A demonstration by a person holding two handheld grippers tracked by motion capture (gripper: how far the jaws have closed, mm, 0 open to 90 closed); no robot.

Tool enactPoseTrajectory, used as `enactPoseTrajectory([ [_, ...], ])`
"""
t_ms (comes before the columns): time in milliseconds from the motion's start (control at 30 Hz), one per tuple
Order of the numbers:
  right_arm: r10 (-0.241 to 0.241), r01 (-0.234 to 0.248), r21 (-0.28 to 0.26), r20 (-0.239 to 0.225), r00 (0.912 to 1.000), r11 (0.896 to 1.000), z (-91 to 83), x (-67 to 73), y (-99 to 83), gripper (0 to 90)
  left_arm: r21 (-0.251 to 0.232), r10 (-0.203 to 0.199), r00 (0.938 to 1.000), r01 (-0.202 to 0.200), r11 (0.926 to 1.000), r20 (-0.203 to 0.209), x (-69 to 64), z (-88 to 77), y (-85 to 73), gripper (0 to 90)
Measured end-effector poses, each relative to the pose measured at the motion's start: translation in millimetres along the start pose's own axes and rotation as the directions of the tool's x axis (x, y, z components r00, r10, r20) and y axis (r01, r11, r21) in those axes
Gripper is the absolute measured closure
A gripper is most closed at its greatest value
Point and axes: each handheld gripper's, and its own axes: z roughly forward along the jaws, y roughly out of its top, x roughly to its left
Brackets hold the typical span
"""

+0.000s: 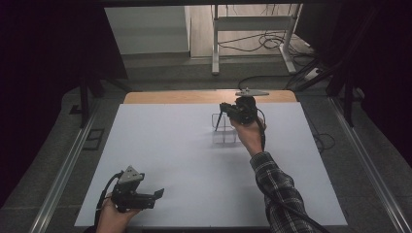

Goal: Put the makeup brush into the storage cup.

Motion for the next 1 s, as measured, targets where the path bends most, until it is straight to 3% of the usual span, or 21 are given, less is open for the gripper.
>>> enactPoseTrajectory([
  [567,-0.018,0.017,0.047,0.019,0.9997,0.999,11.8,0.9,-15.8,82.2,0.004,-0.001,1.0,0.001,1.0,0.003,-0.2,0.7,0.0,8.4],
  [1000,-0.048,0.044,0.08,0.045,0.9978,0.996,15.8,2.3,-14.0,51.6,0.008,-0.003,1.0,0.003,1.0,0.001,-0.1,0.9,0.1,8.4],
])
